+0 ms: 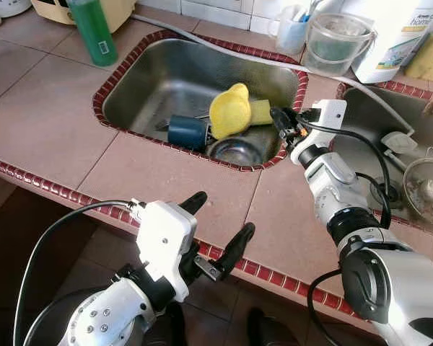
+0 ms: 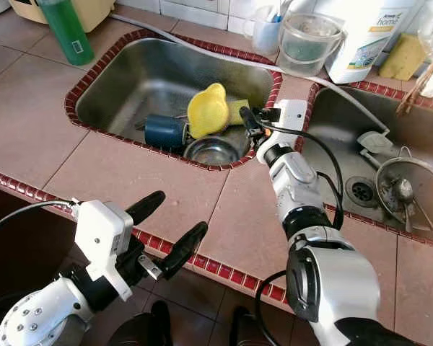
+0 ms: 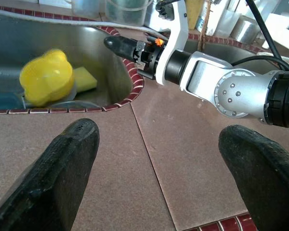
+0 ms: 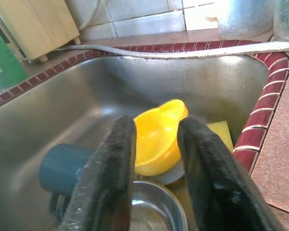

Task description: Kitchen organization

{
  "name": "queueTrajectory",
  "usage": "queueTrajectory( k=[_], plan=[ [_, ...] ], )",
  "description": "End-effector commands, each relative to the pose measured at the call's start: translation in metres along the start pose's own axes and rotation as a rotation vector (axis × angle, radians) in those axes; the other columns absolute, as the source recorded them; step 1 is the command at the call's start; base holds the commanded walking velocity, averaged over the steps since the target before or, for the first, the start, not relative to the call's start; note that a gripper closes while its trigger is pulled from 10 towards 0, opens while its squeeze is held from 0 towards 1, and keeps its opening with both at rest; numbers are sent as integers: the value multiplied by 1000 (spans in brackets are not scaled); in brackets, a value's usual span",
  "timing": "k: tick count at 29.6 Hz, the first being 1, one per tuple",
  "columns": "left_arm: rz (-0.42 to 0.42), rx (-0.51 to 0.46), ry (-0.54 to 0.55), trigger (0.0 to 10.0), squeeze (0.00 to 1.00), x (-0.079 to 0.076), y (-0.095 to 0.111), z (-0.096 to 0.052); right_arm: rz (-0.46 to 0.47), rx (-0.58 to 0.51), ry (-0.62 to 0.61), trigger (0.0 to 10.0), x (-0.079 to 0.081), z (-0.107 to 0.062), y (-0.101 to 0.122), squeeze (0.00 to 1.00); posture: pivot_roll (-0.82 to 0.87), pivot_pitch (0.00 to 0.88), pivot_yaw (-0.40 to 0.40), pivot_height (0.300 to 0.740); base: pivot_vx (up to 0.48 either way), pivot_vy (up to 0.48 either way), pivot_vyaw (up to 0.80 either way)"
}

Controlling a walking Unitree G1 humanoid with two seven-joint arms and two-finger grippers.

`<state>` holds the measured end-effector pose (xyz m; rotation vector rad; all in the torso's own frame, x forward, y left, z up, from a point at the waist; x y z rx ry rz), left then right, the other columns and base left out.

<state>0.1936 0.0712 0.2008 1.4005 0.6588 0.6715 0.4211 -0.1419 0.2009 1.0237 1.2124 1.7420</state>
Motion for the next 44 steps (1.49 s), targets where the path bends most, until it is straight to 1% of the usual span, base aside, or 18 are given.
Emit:
queueTrajectory(
  k=[1,12,19,22,27,28,30,31,33,36,39,40,41,42,44],
  plan=[
    [-3,-6,-14,10000,0,-5,3,-3,12,8,-3,10000,-1,0,-1,1000,-61,315,1,740,0,0,0],
    [-2,-10,-13,10000,0,-4,4,-3,6,-12,-14,10000,-3,1,5,1000,-62,312,1,740,0,0,0],
    [3,-16,-5,10000,0,-2,4,-1,0,-62,2,10000,-4,2,15,1000,-62,303,0,740,0,0,0],
    [4,-20,0,10000,0,0,3,1,-13,-109,6,10000,-5,3,24,1000,-67,292,-3,740,0,0,0],
    [8,-22,3,10000,0,2,2,3,-18,-134,9,10000,-5,3,29,1000,-70,282,-5,740,0,0,0],
    [13,-27,12,10000,0,5,1,6,-35,-173,22,10000,-4,3,36,1000,-78,263,-10,740,0,0,0],
    [13,-26,13,10000,0,6,0,6,-37,-177,24,10000,-4,3,36,1000,-78,263,-10,740,0,0,0],
    [15,-32,32,10000,0,10,-1,8,-40,-214,35,10000,-3,2,42,1000,-86,251,-12,740,0,0,0],
    [15,-35,60,10000,0,16,-4,10,-48,-252,49,10000,-1,1,48,1000,-93,241,-14,740,0,0,0],
    [10,-41,77,10000,0,20,-6,12,-61,-271,59,10000,0,0,51,1000,-100,227,-17,740,0,0,0],
    [11,-50,123,10000,0,27,-10,16,-81,-288,79,10000,2,-2,53,1000,-110,203,-25,740,0,0,0],
    [11,-53,152,10000,0,32,-12,18,-92,-294,88,10000,4,-4,52,1000,-114,191,-28,740,0,0,0],
    [11,-53,152,10000,0,32,-12,18,-92,-294,88,10000,4,-4,52,1000,-114,191,-28,740,0,0,0],
    [-2,-58,174,10000,0,37,-14,21,-98,-297,91,10000,4,-6,50,1000,-119,176,-34,740,0,0,0],
    [-14,-64,188,10000,0,40,-16,23,-104,-294,97,10000,6,-8,47,1000,-123,166,-38,740,0,0,0]
  ],
)
Point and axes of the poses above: a point about 5 cm out from each wrist's last joint towards the gripper, its own z axis pointing out of the wrist towards the gripper, its own y axis along the axis of the wrist's last joint, x = y × z, the point moved 2 cm from there along z, pointing out of the wrist towards the gripper
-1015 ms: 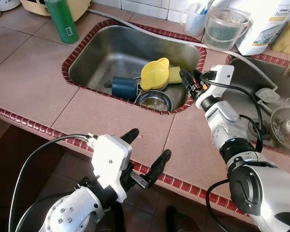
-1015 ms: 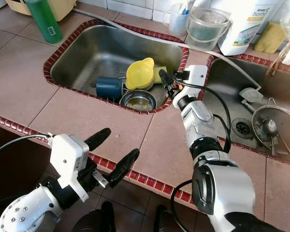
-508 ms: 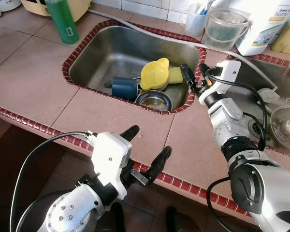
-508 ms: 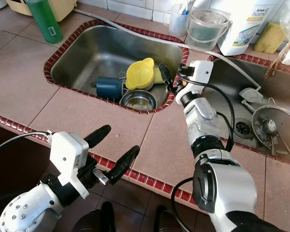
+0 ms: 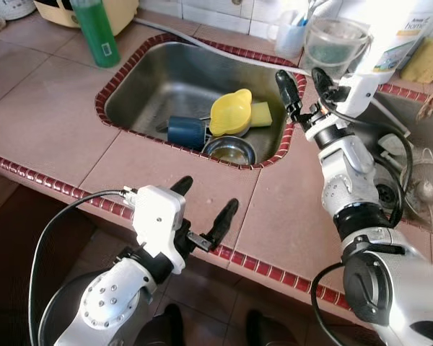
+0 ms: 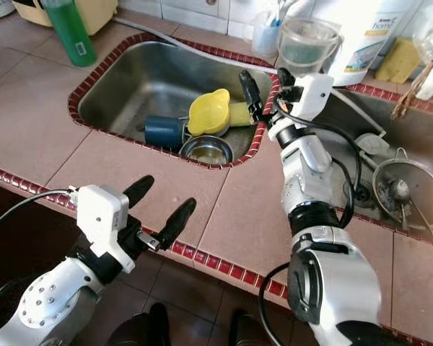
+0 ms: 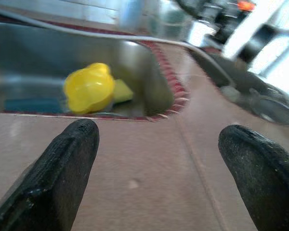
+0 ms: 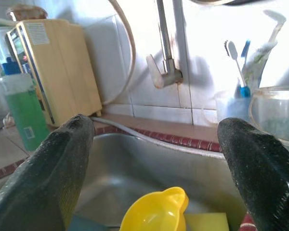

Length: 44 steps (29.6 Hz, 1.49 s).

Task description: Kitchen organization

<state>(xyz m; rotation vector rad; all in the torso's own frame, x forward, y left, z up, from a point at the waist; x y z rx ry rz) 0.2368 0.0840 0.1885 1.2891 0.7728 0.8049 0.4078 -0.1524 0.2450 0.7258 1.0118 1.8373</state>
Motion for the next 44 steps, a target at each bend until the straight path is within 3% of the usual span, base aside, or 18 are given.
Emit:
queueTrajectory(
  k=[1,9,16,17,18,19,20,23,30,36,44],
  plan=[
    [-7,0,21,10000,0,3,-4,1,-16,-11,17,10000,3,-3,0,1000,-123,166,-38,740,0,0,0],
    [-7,-29,173,10000,0,29,-15,15,3,-21,27,10000,18,-22,-10,1000,-141,123,-52,740,0,0,0],
    [54,-46,264,10000,0,48,-18,21,-32,-12,-8,10000,28,-39,-18,1000,-144,93,-56,740,0,0,0],
    [55,-40,277,10000,0,51,-20,22,-56,-2,-16,10000,29,-43,-20,910,-147,87,-58,740,0,0,0],
    [59,-38,289,10000,0,54,-22,23,-67,5,-25,10000,29,-45,-22,757,-147,85,-58,740,0,0,0],
    [63,-36,306,10000,0,57,-24,23,-70,12,-35,10000,30,-49,-24,31,-147,85,-58,740,0,0,0],
    [57,-31,325,10000,0,60,-26,24,-83,21,-41,10000,32,-52,-27,0,-148,79,-60,740,0,0,0],
    [40,-13,393,10000,0,72,-34,24,-112,50,-64,10000,36,-64,-35,0,-150,69,-60,740,0,0,0],
    [3,-27,383,10000,0,79,-35,26,-158,80,-176,10000,29,-82,-36,0,-149,50,-62,740,0,0,0],
    [38,-46,389,10000,0,90,-29,29,-228,84,-287,10000,21,-99,-30,0,-148,39,-64,740,0,0,0],
    [25,-77,387,10000,0,95,-22,25,-250,113,-340,10000,36,-117,-32,0,-153,51,-61,740,0,0,0]
  ],
)
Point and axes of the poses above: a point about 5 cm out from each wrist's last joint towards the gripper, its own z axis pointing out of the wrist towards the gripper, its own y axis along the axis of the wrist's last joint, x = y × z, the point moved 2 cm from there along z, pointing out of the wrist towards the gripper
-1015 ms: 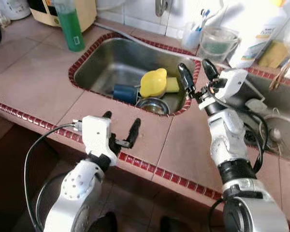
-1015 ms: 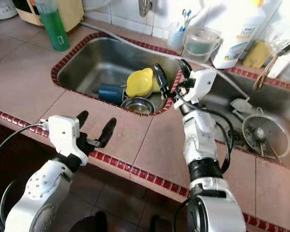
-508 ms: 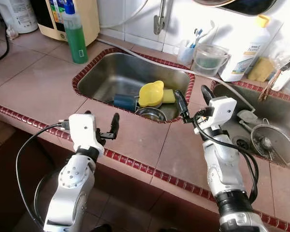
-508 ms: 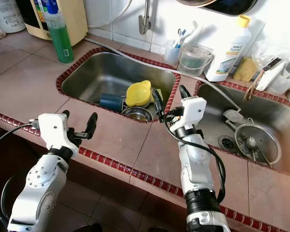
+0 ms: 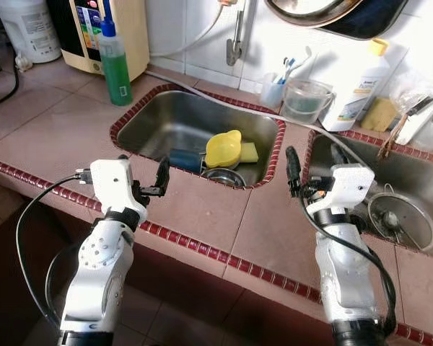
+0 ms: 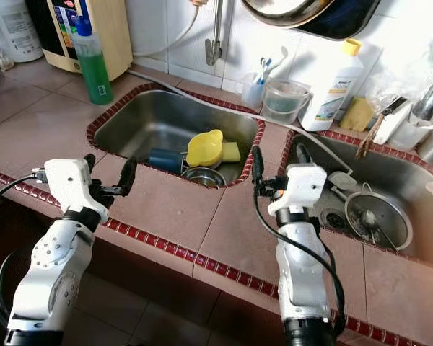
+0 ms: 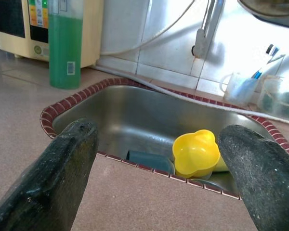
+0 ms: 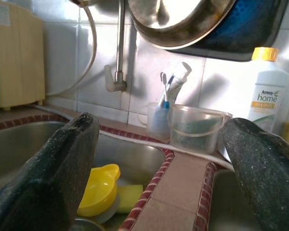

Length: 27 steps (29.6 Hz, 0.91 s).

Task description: Kitchen organization

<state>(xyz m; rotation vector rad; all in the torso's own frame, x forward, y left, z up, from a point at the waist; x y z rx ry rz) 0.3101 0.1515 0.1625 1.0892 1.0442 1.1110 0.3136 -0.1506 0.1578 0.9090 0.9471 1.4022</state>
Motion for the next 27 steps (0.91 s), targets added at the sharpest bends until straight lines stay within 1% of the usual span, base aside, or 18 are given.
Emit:
queueTrajectory(
  k=[1,2,3,6,9,12,15,16,21,24,25,27],
  plan=[
    [-11,-24,-19,10000,0,0,4,-5,-13,3,-24,10000,2,-6,4,0,-158,61,-58,740,0,0,0],
    [-11,-24,-19,10000,0,0,4,-5,-13,3,-24,10000,2,-6,4,0,-158,61,-58,740,0,0,0],
    [-10,-35,-10,10000,0,3,5,-9,-18,10,-34,10000,4,-10,4,0,-161,66,-59,740,0,0,0],
    [-8,-33,2,10000,0,7,4,-15,-31,18,-44,10000,6,-17,6,0,-165,82,-58,740,0,0,0],
    [-37,-26,11,10000,0,11,4,-21,-29,37,-64,10000,4,-24,7,0,-169,94,-60,740,0,0,0],
    [-44,-27,29,10000,0,14,3,-25,-20,56,-88,10000,3,-30,6,0,-168,90,-64,740,0,0,0],
    [-44,-36,30,10000,0,14,4,-25,-25,59,-90,10000,4,-30,5,0,-167,86,-64,740,0,0,0],
    [-52,-49,32,10000,0,14,4,-25,-27,57,-80,10000,7,-28,4,0,-166,78,-67,740,0,0,0],
    [-55,-38,48,10000,0,17,-6,-23,-47,59,-53,10000,13,-22,0,0,-167,50,-66,740,0,0,0],
    [-66,-29,57,10000,0,20,-13,-23,-51,74,-47,10000,15,-20,-5,0,-171,28,-65,740,0,0,0],
    [-63,-26,57,10000,0,20,-18,-22,-60,86,-42,10000,15,-20,-9,0,-176,14,-66,740,0,0,0],
    [-56,-27,60,10000,0,20,-19,-22,-64,90,-41,10000,15,-20,-11,0,-178,4,-65,740,0,0,0]
  ],
)
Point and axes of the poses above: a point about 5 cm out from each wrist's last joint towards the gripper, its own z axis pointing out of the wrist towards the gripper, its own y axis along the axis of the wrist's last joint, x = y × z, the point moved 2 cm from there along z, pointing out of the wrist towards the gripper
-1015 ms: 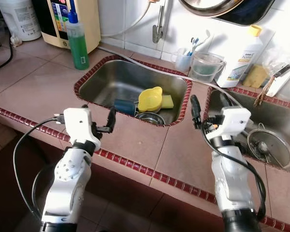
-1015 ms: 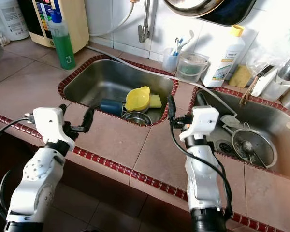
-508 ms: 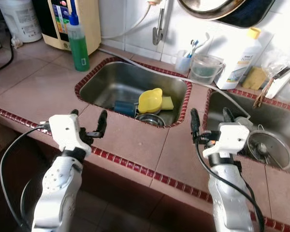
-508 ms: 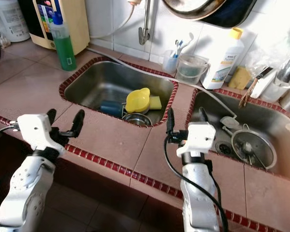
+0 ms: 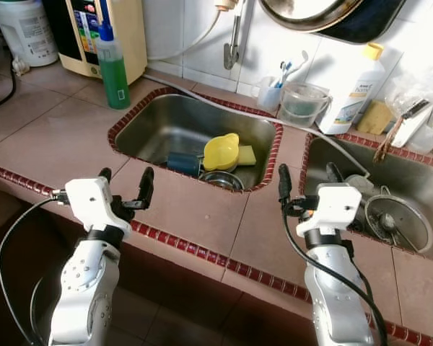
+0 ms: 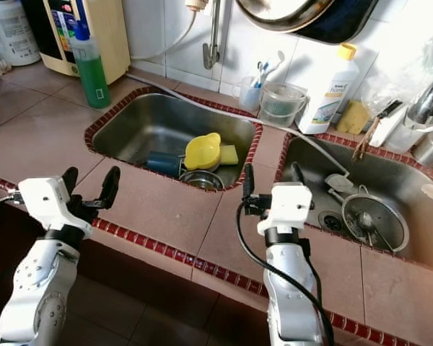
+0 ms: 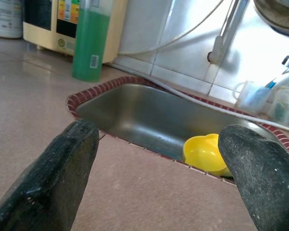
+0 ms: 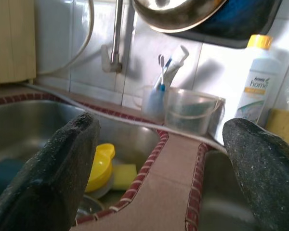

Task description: Kitchen organization

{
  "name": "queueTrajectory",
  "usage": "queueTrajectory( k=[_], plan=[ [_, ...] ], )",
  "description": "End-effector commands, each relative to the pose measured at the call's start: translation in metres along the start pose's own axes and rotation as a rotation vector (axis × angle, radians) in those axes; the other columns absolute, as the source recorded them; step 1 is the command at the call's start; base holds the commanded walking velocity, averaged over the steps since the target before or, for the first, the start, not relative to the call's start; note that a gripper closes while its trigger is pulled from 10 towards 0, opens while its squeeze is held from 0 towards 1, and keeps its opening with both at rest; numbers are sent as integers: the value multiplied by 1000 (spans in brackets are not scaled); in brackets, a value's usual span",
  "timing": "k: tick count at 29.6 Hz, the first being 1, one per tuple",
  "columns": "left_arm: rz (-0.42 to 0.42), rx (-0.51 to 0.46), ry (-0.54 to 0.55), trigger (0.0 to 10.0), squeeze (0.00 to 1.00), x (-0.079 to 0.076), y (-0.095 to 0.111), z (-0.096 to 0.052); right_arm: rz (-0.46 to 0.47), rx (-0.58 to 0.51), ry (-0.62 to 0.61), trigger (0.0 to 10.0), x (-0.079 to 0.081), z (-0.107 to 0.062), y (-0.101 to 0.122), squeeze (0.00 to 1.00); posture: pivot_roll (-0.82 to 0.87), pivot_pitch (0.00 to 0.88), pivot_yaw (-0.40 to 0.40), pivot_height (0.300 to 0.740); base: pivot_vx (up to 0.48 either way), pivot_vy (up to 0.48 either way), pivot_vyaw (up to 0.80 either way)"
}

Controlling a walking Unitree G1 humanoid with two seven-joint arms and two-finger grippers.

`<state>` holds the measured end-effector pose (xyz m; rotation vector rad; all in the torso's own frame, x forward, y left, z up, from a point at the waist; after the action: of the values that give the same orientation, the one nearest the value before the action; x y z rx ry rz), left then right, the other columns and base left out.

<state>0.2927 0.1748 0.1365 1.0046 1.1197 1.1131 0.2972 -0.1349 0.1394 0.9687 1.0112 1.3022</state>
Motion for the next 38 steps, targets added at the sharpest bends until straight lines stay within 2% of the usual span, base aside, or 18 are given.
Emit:
queueTrajectory(
  k=[1,6,10,14,19,22,30,38],
  plan=[
    [11,-20,-18,10000,0,-3,0,3,-15,0,-7,10000,-2,1,-3,0,-186,0,-59,740,0,0,0],
    [0,-42,-45,10000,0,-8,3,6,-20,4,-9,10000,-2,1,-6,0,-198,0,-51,740,0,0,0],
    [37,-35,-97,10000,0,-9,1,11,-26,14,-9,10000,-2,0,-12,0,-212,0,-40,740,0,0,0],
    [64,-32,-138,10000,0,-9,1,15,-39,19,-7,10000,-8,-2,-15,0,-223,0,-28,740,0,0,0],
    [52,-32,-162,10000,0,-13,1,18,-58,34,-15,10000,-17,-5,-19,0,-231,0,-9,740,0,0,0],
    [52,-26,-183,10000,0,-16,-3,16,-84,38,6,10000,-18,-7,-22,0,-228,0,-9,740,0,0,0],
    [57,-22,-188,10000,0,-16,-6,9,-73,58,38,10000,-11,-13,-28,0,-208,0,-25,740,0,0,0],
    [33,-5,-202,10000,0,-18,-10,3,-64,66,55,10000,-5,-17,-30,0,-204,0,-33,740,-271,0,0]
  ],
)
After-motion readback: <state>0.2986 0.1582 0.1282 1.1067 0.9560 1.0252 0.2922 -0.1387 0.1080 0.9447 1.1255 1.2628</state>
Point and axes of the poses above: a point about 5 cm out from each wrist's last joint towards the gripper, its own z axis pointing out of the wrist towards the gripper, its own y axis along the axis of the wrist's last joint, x = y × z, the point moved 2 cm from there along z, pointing out of the wrist towards the gripper
